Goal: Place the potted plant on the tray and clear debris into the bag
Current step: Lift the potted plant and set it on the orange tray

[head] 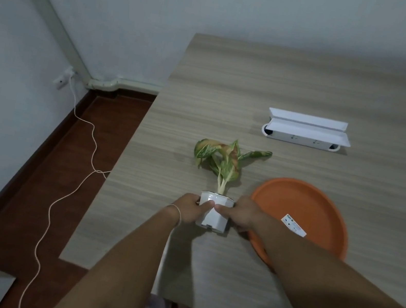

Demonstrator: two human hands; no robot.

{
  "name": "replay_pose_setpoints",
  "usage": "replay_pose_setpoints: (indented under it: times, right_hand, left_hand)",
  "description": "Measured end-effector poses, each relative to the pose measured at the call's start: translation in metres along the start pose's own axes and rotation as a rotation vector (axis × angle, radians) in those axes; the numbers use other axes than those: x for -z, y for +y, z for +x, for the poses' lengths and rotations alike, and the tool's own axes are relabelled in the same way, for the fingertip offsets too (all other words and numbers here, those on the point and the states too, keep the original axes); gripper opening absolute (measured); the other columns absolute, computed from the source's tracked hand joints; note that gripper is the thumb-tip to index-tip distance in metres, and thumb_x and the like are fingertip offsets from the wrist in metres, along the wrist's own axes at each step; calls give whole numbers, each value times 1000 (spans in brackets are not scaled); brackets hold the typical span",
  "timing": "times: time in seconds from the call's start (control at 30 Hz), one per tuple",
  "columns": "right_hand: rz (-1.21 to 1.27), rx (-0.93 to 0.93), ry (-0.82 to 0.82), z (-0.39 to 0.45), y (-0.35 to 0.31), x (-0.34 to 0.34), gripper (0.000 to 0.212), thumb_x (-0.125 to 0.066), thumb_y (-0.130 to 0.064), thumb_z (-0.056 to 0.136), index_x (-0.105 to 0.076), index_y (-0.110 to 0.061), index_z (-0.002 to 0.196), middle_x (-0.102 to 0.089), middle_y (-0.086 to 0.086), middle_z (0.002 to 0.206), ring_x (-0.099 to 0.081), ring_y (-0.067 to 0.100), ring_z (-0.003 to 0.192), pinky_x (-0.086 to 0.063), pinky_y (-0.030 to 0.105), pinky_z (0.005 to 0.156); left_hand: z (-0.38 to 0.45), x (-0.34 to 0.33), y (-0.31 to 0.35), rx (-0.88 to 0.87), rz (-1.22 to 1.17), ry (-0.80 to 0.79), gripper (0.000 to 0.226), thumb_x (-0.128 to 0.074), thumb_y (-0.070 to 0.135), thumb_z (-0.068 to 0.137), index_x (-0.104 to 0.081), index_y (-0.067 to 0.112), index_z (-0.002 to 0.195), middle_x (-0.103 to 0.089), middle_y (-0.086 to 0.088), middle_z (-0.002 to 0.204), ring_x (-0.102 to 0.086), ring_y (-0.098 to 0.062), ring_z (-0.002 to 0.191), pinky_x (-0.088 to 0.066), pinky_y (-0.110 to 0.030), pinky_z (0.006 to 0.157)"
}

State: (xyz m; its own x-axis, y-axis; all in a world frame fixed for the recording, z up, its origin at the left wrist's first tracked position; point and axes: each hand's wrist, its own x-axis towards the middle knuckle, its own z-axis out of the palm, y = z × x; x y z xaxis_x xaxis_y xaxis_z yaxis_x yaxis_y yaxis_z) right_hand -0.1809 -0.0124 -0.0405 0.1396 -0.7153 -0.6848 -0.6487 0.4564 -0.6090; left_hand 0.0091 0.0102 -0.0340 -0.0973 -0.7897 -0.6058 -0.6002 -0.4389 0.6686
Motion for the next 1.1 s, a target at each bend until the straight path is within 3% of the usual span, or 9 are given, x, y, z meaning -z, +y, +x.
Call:
replay_pose_setpoints:
  times: [0.1, 0.23, 0.43, 0.57, 0.7, 0.83, 0.93, 1.03, 1.1]
  right_hand:
    - [62, -58, -49, 1, -2, 1, 57, -74, -52, 74, -65, -3, 100, -69, 16, 74, -64, 26, 61, -57, 38, 62]
    - [143, -37, -35, 0, -4, 12, 57, -73, -50, 72, -63, -6, 106, -72, 17, 90, -68, 26, 69, -56, 33, 56]
    - [257, 156, 82, -20, -2, 61, 29, -71, -34, 85, -66, -10, 102, -69, 6, 81, -62, 15, 63, -48, 25, 47]
    - [324, 241, 184, -37, 21, 104, 23, -75, -23, 83, -68, -14, 103, -74, 5, 94, -71, 20, 84, -59, 34, 70]
    - [366, 245, 300, -42, 62, 132, 41, -78, -16, 71, -68, -21, 111, -75, 1, 99, -71, 19, 92, -60, 41, 82]
    - [354, 233, 396, -45, 98, 144, 54, -76, -16, 66, -63, -24, 118, -71, -4, 106, -67, 19, 100, -56, 33, 77]
    - [385, 219, 403, -48, 113, 148, 53, -78, -14, 71, -59, -22, 120, -69, -5, 110, -66, 14, 101, -52, 23, 73]
    - [422, 245, 433, -42, 127, 146, 55, -81, -33, 67, -60, -31, 117, -70, -8, 112, -67, 12, 102, -58, 39, 85]
    - [385, 280, 458, -41, 131, 142, 39, -77, -28, 72, -64, -31, 108, -72, -6, 101, -69, 11, 93, -59, 41, 81]
  left_hand:
    - [3, -1, -1, 15, -92, 20, 44, -63, 50, 81, -73, 9, 94, -76, -12, 95, -72, -27, 90, -56, -41, 83]
    - [8, -2, 16, -19, -152, 50, 36, -70, 39, 81, -73, 7, 97, -76, -13, 96, -72, -26, 88, -59, -41, 81]
    - [18, -8, 75, -186, -223, 75, 26, -74, 24, 81, -71, 11, 103, -73, -3, 94, -69, -5, 75, -54, -13, 61]
    - [32, -33, 111, -270, -219, 50, 36, -79, 26, 74, -70, 14, 107, -74, -2, 104, -70, -13, 92, -57, -21, 74]
    - [42, -79, 140, -258, -253, 28, 55, -83, 16, 70, -59, 10, 119, -66, 2, 110, -65, -10, 95, -53, -13, 66]
    - [52, -124, 155, -227, -252, 3, 57, -79, 4, 68, -56, 11, 120, -67, -3, 114, -65, -22, 105, -57, -29, 77]
    - [69, -143, 151, -249, -185, 15, 61, -80, 19, 58, -59, 26, 114, -70, 2, 112, -67, -17, 103, -58, -44, 86]
    - [77, -153, 145, -269, -122, 45, 52, -74, 26, 53, -60, 41, 101, -71, 7, 104, -68, -15, 97, -58, -48, 84]
    - [64, -154, 153, -282, -82, 51, 41, -72, 22, 57, -63, 45, 90, -73, 3, 99, -68, -18, 93, -58, -48, 82]
